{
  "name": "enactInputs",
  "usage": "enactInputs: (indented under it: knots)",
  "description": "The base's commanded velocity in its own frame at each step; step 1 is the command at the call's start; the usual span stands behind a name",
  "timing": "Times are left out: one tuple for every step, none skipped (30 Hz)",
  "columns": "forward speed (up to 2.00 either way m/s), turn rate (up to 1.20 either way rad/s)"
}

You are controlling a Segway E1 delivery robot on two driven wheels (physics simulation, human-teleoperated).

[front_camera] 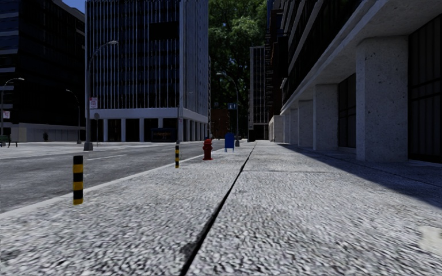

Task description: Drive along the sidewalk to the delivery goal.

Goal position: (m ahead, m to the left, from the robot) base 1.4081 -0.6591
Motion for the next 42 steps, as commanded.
enactInputs:
  knots:
    - [1.90, -0.47]
    - [1.90, -0.47]
    - [1.89, -0.47]
    - [1.89, -0.47]
    - [1.88, -0.47]
    - [1.88, -0.47]
    - [1.87, -0.47]
    - [1.87, -0.29]
    - [1.87, -0.24]
    - [1.87, -0.22]
    - [1.87, -0.22]
    - [1.87, -0.22]
    - [1.87, -0.22]
    - [1.87, -0.06]
    - [1.87, -0.06]
    - [1.87, 0.00]
    - [1.86, 0.00]
    - [1.82, 0.00]
    - [1.82, 0.00]
    - [1.79, 0.00]
    - [1.78, 0.00]
    - [1.77, 0.00]
    - [1.77, 0.00]
    - [1.77, 0.00]
    - [1.76, 0.00]
    - [1.58, 0.00]
    - [0.00, 0.00]
    - [0.00, 0.00]
    - [0.00, 0.00]
    - [0.00, 0.00]
    - [0.00, 0.00]
    - [0.00, 0.00]
    - [0.00, 0.00]
    - [0.00, 0.00]
    - [0.00, 0.00]
    - [0.00, 0.00]
    - [0.00, 0.00]
    - [0.00, 0.00]
    - [0.00, 0.00]
    - [0.00, 0.00]
    - [0.00, 0.00]
    - [0.00, 0.00]
